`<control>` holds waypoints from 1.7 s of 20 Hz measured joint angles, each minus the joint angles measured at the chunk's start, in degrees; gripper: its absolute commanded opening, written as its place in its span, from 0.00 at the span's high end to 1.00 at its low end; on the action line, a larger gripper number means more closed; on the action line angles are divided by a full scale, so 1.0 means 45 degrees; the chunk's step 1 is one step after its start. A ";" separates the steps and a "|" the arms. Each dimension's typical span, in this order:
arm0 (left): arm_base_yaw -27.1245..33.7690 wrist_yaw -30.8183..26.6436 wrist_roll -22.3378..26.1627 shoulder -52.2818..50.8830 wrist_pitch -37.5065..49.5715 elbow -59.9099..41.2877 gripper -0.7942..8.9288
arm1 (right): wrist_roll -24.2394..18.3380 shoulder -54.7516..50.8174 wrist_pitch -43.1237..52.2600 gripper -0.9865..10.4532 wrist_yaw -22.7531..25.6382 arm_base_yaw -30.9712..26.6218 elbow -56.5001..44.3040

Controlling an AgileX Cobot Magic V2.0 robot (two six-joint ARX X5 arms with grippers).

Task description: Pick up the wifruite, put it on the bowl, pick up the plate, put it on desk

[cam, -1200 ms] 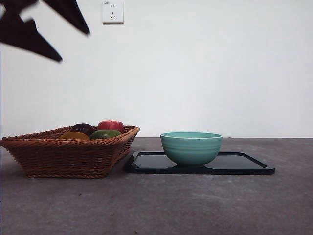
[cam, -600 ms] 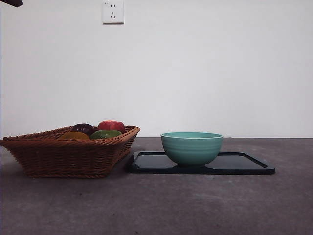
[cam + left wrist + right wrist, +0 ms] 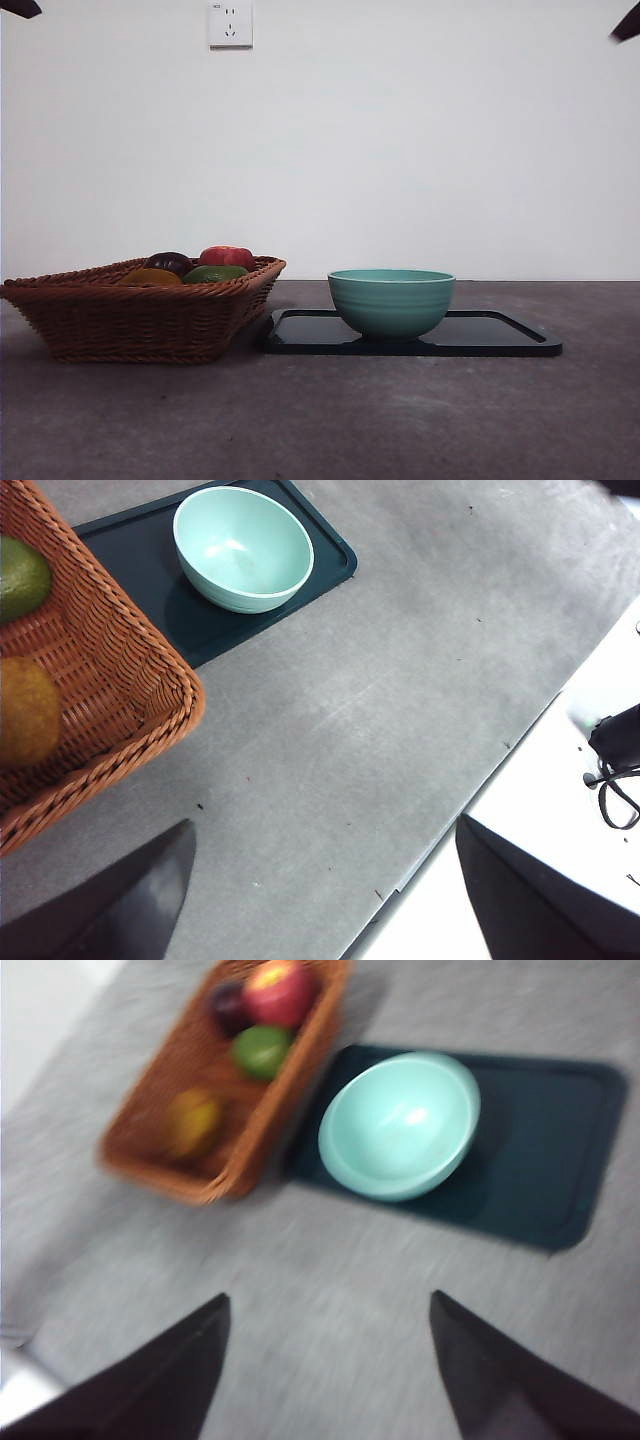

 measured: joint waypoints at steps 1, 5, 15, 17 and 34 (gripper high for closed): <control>0.0000 0.0000 0.0000 0.0000 0.0000 0.0000 0.50 | -0.0039 0.0801 0.0180 0.62 0.0355 -0.0005 0.0423; 0.0000 0.0000 0.0000 0.0000 -0.0005 0.0000 0.50 | -0.0695 0.4143 0.0486 0.62 0.1355 -0.0248 0.2565; 0.0000 0.0000 0.0000 0.0000 0.0000 0.0000 0.50 | -0.1438 1.0545 0.1836 0.62 0.2098 -0.0325 0.4585; 0.0000 0.0000 0.0000 0.0000 0.0000 0.0000 0.50 | -0.1438 1.1307 0.1938 0.62 0.2098 -0.0325 0.4585; 0.0000 0.0000 0.0000 0.0010 0.0005 0.0000 0.50 | -0.1268 1.2774 0.3162 0.91 0.1909 -0.0049 0.4600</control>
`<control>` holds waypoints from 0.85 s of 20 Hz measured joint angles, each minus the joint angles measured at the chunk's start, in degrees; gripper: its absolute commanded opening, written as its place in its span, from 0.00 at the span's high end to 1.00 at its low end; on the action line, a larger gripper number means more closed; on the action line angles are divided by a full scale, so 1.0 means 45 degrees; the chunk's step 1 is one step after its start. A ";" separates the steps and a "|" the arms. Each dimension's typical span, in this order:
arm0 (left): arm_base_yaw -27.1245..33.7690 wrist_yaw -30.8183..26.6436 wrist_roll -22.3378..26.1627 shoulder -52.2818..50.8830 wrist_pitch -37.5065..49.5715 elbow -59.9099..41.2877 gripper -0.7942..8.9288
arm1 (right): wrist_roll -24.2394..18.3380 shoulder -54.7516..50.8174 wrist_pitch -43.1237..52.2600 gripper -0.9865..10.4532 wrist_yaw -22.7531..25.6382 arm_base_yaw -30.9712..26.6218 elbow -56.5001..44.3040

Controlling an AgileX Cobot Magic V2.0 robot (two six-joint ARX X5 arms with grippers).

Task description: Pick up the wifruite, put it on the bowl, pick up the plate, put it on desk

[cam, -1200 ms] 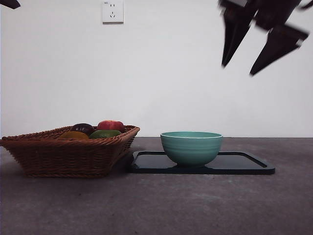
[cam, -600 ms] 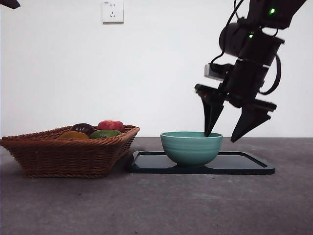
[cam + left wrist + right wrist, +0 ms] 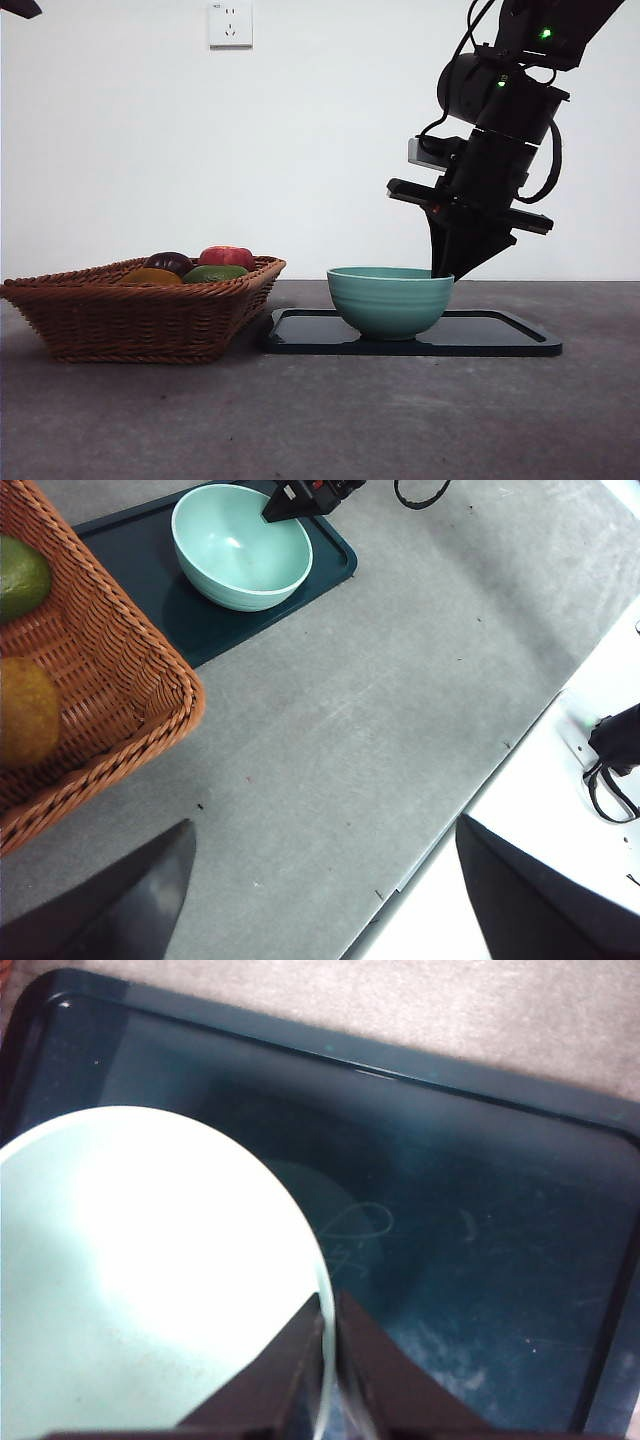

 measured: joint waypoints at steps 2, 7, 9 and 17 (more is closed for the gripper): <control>0.0000 0.0000 0.0000 0.0000 0.0000 0.0000 0.50 | 0.0034 -0.0573 -0.0015 0.91 0.0039 0.0000 0.0005; 0.0000 0.0000 0.0000 0.0010 0.0000 0.0000 0.50 | 0.0034 -0.4119 -0.0937 0.91 -0.0005 0.0019 0.0233; 0.0000 0.0000 0.0000 0.0010 0.0000 0.0000 0.50 | -0.0078 -0.5406 -0.2438 0.91 -0.0005 0.0170 0.0233; 0.0000 0.0000 0.0000 0.0010 -0.0005 0.0000 0.50 | -0.0408 -0.8922 -0.3672 0.91 -0.0005 0.1059 -0.1943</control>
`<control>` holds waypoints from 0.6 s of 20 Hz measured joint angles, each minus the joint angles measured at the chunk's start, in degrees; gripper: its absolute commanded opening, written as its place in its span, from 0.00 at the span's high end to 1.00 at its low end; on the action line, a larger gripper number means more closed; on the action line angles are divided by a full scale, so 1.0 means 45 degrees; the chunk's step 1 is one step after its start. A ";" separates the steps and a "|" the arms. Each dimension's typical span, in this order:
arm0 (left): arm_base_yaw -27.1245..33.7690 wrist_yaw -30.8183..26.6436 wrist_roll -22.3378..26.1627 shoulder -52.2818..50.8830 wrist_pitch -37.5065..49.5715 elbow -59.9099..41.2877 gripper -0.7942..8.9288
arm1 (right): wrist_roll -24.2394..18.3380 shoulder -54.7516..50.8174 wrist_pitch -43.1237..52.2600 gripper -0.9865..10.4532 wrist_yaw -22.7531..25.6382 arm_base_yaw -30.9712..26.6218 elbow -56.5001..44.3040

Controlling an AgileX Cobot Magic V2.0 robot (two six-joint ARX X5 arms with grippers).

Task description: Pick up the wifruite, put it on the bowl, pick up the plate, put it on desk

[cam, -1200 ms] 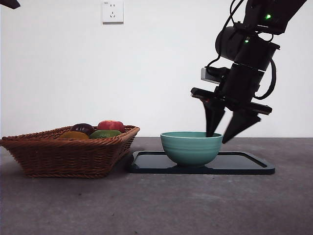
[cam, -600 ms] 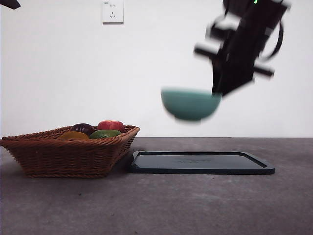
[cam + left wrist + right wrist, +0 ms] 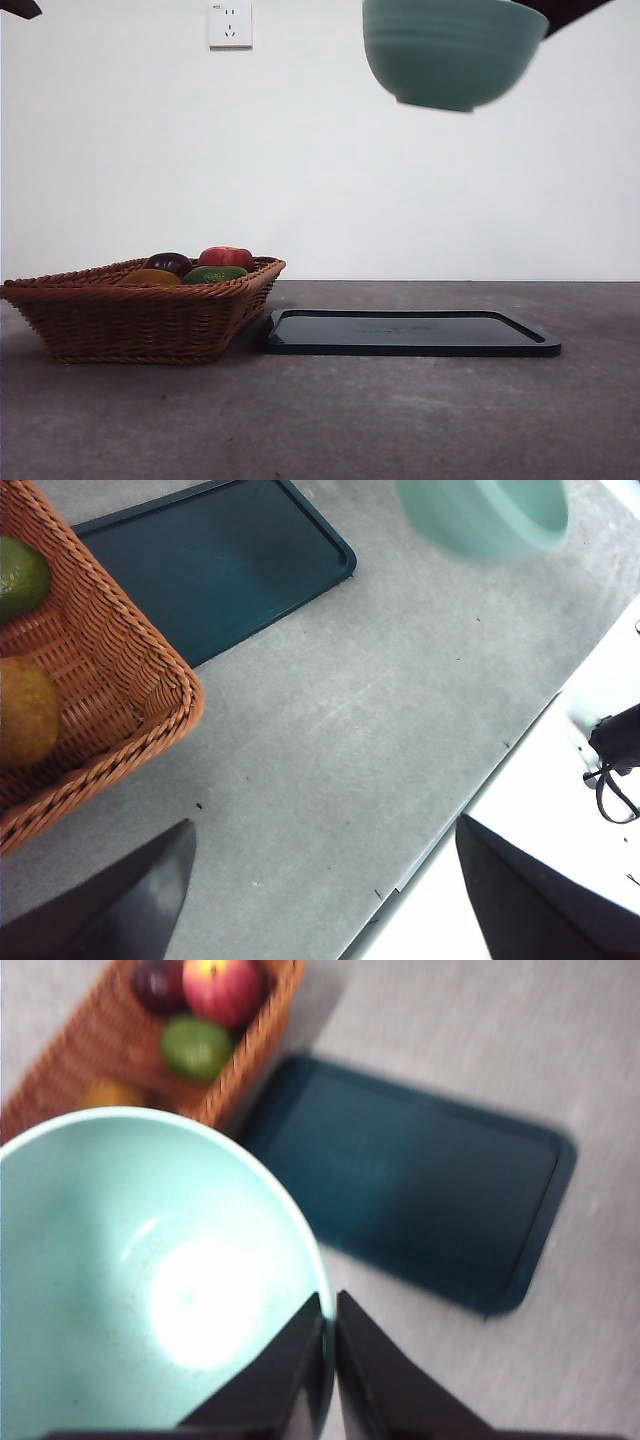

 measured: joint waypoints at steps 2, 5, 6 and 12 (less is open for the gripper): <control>0.0000 0.0000 0.0000 0.0000 0.0005 0.0000 0.50 | 0.0010 -0.0092 0.0330 0.91 0.0015 0.0248 -0.0996; 0.0000 0.0000 0.0000 0.0000 0.0000 0.0000 0.50 | 0.0121 -0.0019 0.1593 0.91 0.0015 0.0899 -0.2589; 0.0000 0.0000 0.0000 0.0000 0.0005 0.0000 0.50 | 0.0209 -0.0010 0.2385 0.91 0.0010 0.1137 -0.3235; 0.0000 0.0000 0.0000 0.0000 0.0005 0.0000 0.50 | 0.1122 0.1253 0.4498 0.91 0.0034 0.1719 -0.5450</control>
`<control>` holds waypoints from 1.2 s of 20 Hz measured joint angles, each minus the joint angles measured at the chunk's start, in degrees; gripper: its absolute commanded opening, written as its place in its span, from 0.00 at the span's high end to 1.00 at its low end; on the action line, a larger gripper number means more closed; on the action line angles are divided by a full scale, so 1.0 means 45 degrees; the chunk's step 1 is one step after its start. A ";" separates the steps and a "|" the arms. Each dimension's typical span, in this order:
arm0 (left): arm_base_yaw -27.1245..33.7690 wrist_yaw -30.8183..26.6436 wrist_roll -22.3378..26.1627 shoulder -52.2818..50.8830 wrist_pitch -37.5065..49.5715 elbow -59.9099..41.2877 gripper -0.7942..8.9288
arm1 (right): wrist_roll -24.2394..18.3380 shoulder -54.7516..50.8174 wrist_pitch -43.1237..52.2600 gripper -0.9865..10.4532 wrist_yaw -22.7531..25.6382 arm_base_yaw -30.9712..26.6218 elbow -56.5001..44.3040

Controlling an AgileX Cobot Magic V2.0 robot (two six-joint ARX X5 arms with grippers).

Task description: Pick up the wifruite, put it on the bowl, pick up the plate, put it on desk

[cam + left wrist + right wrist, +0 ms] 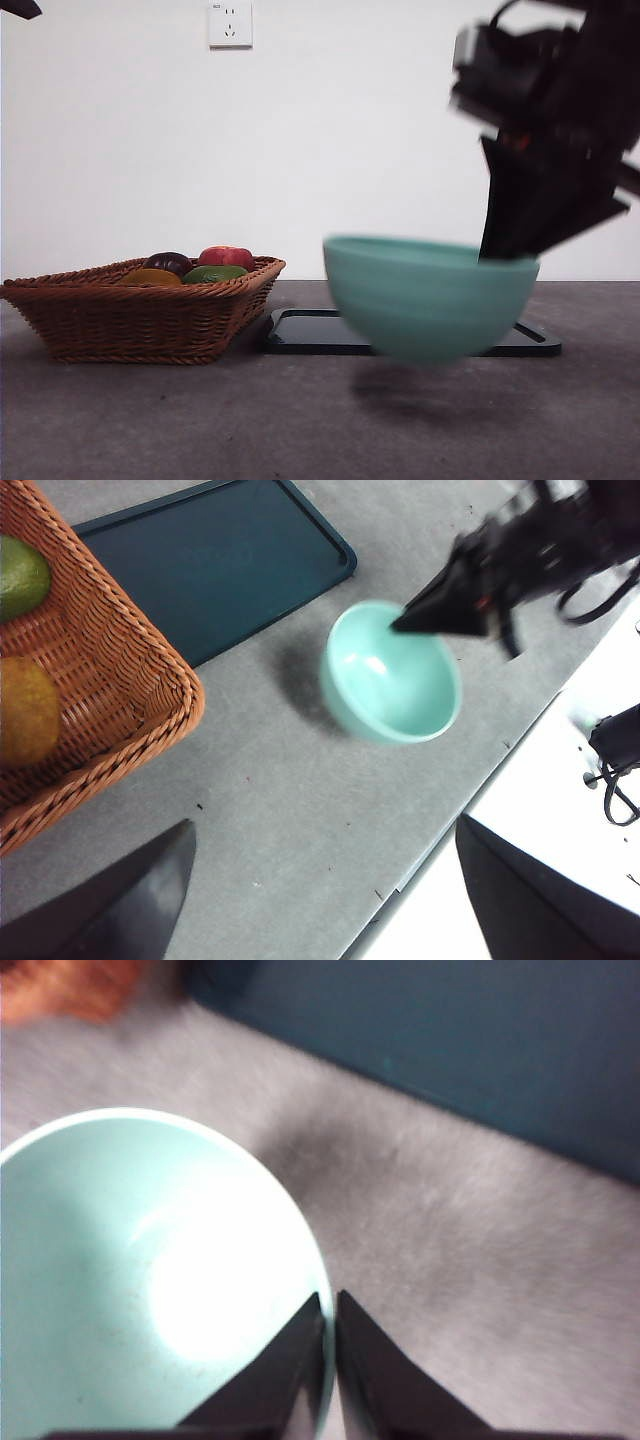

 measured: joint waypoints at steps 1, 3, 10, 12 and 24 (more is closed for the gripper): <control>0.0000 0.0000 0.0000 0.0000 0.0000 0.0000 0.50 | 0.0039 0.0248 0.0228 0.91 0.0010 0.0165 -0.0058; -0.0024 0.0000 0.0000 0.0000 0.0000 0.0000 0.50 | 0.0044 0.0627 0.0447 0.91 0.0165 0.0563 -0.0058; -0.0049 0.0000 0.0000 0.0000 0.0000 0.0000 0.50 | 0.0049 0.1229 0.0471 0.91 0.0981 0.1258 -0.0058; -0.0053 0.0000 0.0000 0.0000 0.0000 0.0000 0.50 | 0.0049 0.1229 0.0457 0.91 0.0981 0.1345 -0.0058; -0.0049 0.0000 0.0000 0.0000 -0.0005 0.0000 0.50 | 0.0141 0.0801 0.0155 0.69 0.1719 0.1341 0.0175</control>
